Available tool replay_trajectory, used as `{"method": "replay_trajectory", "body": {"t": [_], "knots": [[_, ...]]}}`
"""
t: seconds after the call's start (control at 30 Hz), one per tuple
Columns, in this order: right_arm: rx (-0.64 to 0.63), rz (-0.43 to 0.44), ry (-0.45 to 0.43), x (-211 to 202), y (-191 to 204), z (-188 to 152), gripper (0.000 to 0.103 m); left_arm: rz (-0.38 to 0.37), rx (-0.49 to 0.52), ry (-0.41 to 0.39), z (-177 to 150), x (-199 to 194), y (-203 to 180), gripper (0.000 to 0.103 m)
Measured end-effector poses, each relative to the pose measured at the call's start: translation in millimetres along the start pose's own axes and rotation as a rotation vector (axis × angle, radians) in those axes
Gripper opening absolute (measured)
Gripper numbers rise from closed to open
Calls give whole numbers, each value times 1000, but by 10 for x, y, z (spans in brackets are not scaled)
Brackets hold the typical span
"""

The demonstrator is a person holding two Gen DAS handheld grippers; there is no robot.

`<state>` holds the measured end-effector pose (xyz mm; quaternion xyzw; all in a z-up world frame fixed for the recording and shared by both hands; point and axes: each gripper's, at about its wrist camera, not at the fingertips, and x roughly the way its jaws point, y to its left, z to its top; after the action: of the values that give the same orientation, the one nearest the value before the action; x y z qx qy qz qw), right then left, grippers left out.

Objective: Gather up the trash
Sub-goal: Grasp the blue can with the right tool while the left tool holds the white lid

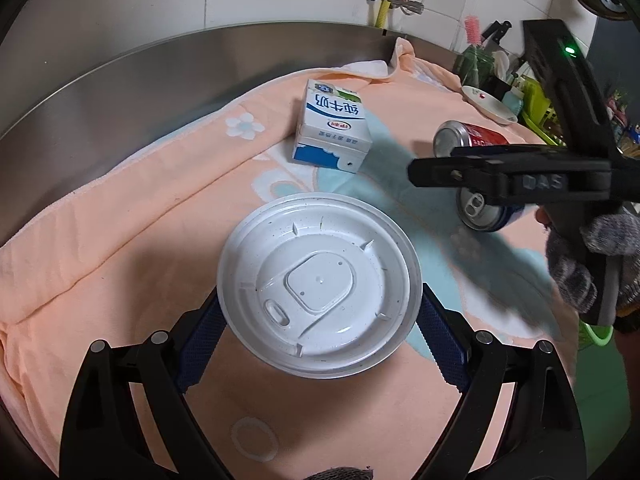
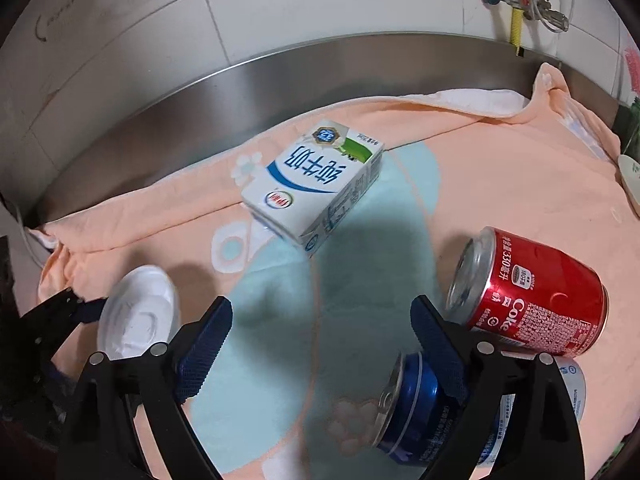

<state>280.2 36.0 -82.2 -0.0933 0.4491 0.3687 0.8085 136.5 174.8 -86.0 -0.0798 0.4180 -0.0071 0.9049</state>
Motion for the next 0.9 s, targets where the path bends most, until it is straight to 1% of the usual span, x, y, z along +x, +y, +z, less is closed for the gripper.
{"method": "replay_trajectory", "body": {"t": [0.07, 0.23, 0.33, 0.53, 0.57, 0.63, 0.77, 0.9], "knots": [[-2, 8, 11, 34, 9, 24, 89, 0, 3, 3, -22, -1, -12, 89], [-27, -27, 48, 102, 35, 48, 89, 2, -2, 6, -42, -8, -3, 89], [-36, -8, 51, 37, 46, -1, 89, 4, -1, 4, -31, -11, 11, 89], [-131, -17, 78, -155, 192, -213, 89, -11, 0, -1, -13, -5, -2, 89], [-132, -10, 75, -200, 203, -252, 89, -12, 2, -1, -10, -3, -8, 89], [-121, 29, 68, -307, 200, -350, 89, -15, 2, -3, -6, -5, -18, 89], [-132, 47, 50, -481, 247, -524, 89, -21, 6, -6, -13, -17, -20, 89], [-200, 30, 43, -638, 298, -631, 89, -22, 6, -4, -27, -23, -32, 89]]}}
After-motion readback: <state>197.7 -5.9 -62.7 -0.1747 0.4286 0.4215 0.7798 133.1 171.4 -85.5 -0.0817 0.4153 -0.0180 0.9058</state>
